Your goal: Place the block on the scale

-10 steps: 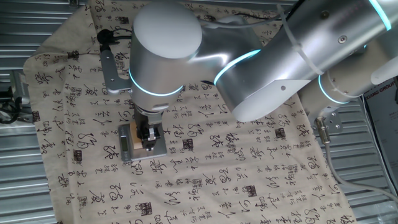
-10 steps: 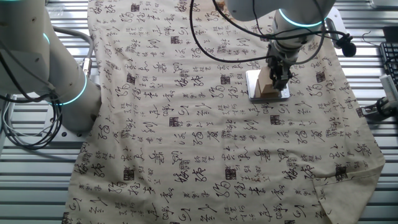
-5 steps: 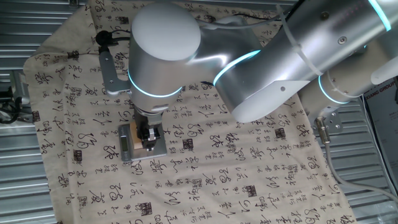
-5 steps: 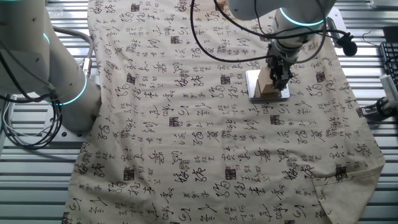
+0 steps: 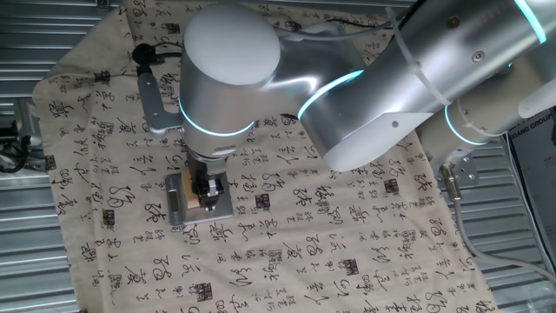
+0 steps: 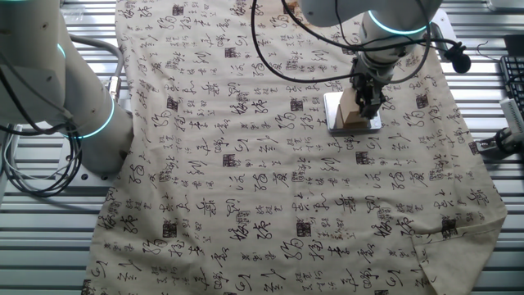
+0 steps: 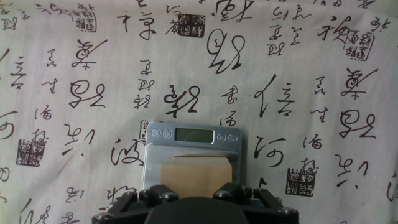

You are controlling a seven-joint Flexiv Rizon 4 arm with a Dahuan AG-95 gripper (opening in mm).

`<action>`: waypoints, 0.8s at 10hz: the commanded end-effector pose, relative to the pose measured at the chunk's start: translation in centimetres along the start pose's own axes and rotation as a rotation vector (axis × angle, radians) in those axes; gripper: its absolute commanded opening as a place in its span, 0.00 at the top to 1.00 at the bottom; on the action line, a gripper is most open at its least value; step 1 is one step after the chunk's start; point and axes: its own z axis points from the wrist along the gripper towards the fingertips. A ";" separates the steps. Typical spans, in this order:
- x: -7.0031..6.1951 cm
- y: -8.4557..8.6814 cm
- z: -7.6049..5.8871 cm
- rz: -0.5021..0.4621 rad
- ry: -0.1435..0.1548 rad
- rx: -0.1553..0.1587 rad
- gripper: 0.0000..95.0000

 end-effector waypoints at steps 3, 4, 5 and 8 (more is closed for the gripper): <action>0.0 0.0 0.0 -0.002 0.001 0.002 0.20; 0.0 0.0 0.0 -0.003 0.001 0.001 0.20; 0.0 0.0 0.0 -0.003 0.001 0.001 0.20; 0.1 -0.1 0.0 -0.009 -0.001 0.003 0.20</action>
